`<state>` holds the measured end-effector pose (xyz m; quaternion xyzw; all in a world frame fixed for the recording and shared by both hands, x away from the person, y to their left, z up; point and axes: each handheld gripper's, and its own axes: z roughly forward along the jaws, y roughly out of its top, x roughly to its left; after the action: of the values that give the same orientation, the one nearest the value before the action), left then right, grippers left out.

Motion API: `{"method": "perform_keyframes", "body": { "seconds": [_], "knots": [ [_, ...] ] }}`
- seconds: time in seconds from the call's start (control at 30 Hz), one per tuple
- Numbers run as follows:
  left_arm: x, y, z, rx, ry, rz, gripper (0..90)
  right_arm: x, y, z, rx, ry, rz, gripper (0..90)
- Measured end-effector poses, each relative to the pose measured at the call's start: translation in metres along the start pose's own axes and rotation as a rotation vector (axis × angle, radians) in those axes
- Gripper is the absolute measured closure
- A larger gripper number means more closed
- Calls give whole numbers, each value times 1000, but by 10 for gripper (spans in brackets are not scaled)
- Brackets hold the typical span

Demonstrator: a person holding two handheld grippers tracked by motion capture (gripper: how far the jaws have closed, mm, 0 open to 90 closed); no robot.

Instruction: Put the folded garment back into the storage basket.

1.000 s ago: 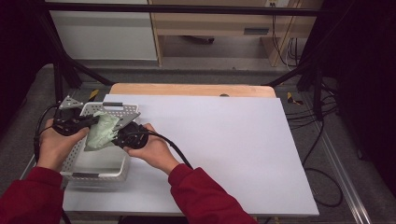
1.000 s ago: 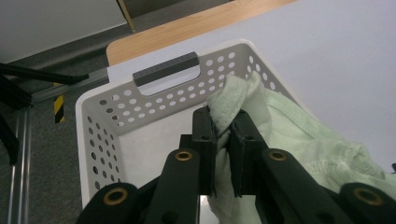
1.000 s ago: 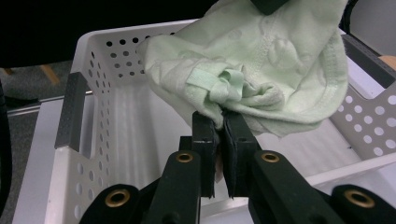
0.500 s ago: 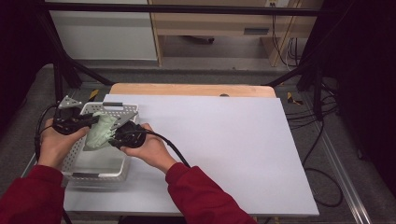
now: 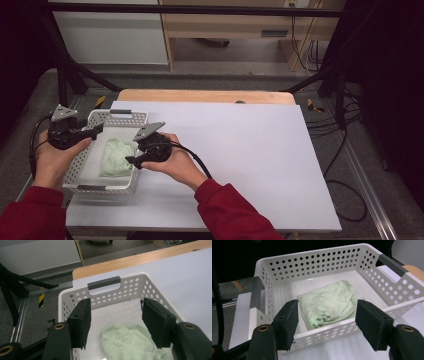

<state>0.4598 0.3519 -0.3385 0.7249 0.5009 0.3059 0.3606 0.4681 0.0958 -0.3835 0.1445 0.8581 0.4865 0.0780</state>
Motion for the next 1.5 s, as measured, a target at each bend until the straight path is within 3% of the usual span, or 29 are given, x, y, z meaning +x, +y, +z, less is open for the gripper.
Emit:
{"method": "perform_keyframes", "body": {
  "seconds": [0.13,0.2,0.23,0.43,0.67,0.77,1.0,1.1,1.5],
  "knots": [
    [-3,3,-4,-8,7,4,370,0,0,-1,-9,1,8,326],
    [-7,6,-8,-11,7,16,329,0,1,-1,-16,-7,9,279],
    [-9,7,-10,-16,5,16,285,-1,1,-1,-20,-16,21,213],
    [-22,4,-19,-37,-6,12,184,-4,0,-5,-23,-51,55,104],
    [-44,-11,-28,-78,-16,-8,129,-9,1,-22,-56,-85,72,94],
    [-53,-18,-29,-85,-29,-15,118,-8,1,-29,-59,-123,57,93],
    [-75,-28,-33,-92,-66,11,106,-9,1,-42,-59,-171,29,89],
    [-78,-29,-33,-76,-78,29,105,-11,1,-47,-62,-190,41,94],
    [-77,-43,-34,-66,-89,-3,105,-22,-3,-67,-68,-217,69,98]
  ]
}}
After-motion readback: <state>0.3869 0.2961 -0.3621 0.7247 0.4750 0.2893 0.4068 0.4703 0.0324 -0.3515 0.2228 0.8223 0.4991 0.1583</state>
